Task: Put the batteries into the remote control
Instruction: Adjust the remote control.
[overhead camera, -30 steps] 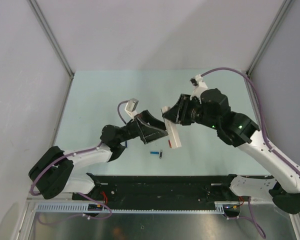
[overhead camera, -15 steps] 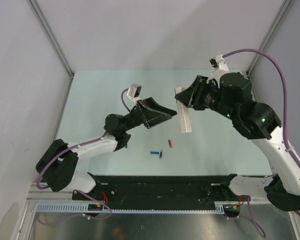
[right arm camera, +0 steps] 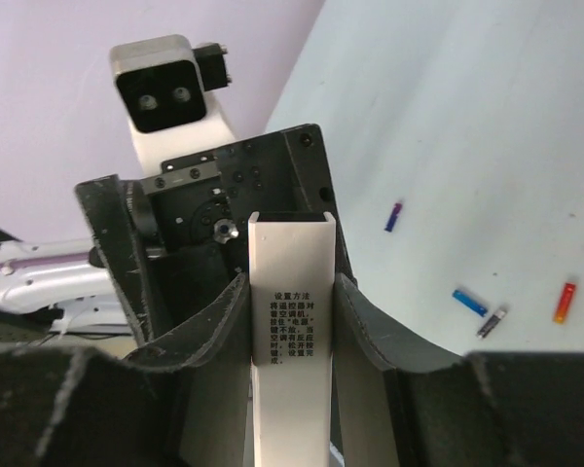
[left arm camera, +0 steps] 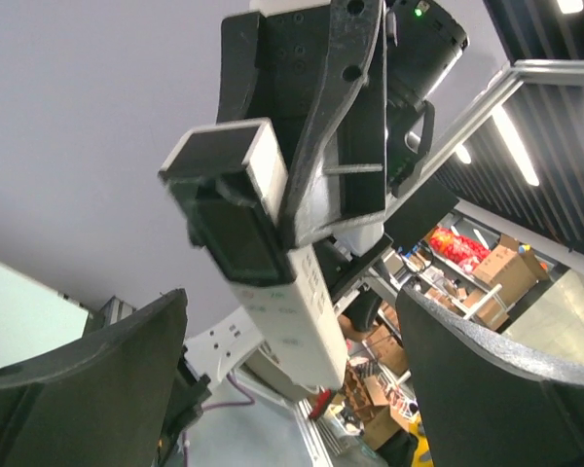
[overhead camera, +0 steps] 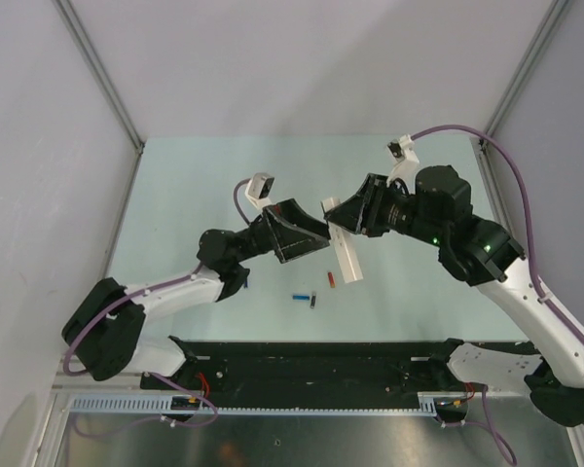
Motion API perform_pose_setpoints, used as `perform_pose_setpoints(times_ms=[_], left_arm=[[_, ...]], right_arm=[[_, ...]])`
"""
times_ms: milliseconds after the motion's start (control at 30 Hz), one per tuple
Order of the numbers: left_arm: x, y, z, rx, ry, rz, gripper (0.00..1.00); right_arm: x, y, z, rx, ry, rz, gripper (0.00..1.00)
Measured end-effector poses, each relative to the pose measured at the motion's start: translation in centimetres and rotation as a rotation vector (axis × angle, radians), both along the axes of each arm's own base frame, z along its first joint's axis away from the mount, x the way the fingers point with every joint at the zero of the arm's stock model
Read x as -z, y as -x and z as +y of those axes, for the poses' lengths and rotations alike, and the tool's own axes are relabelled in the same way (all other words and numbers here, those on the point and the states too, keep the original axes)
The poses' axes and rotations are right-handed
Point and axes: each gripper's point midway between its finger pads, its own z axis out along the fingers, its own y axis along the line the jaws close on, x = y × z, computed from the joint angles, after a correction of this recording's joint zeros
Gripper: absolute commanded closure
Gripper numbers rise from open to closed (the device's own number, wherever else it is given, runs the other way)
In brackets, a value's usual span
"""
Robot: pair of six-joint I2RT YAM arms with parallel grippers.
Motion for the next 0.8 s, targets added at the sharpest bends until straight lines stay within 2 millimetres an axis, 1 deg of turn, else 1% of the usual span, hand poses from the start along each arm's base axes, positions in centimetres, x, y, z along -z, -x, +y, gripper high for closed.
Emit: perform_pose_setpoints(times_ms=[67,167,267,333,533,800], left_arm=[[0.5,0.4,0.3,-0.001,-0.007,0.001,0.1],[1.9,0.8,0.7,-0.008,-0.03,0.013,0.13],[3.3,1.0,1.0,-0.012,-0.054,0.032,0.17],[3.8,1.1,1.0,-0.014,-0.061,0.039,0.19],[3.8,1.2,1.0,-0.02,-0.058,0.039,0.19],[3.4,1.2,1.0,-0.033,-0.043,0.042,0.2]], right_arm=[[-0.1,0.5,0.3,-0.03,-0.04,-0.006,1.0],[-0.2,1.1,0.6,-0.068,-0.098,-0.013,1.0],[-0.2,1.3,1.3,-0.099,-0.141,-0.017,1.0],[-0.2,1.3,1.7,-0.114,-0.167,-0.018,1.0],[-0.2,1.2,2.4,-0.131,-0.215,-0.02,1.0],[-0.5,1.0,2.6,-0.118,-0.227,-0.035,1.0]])
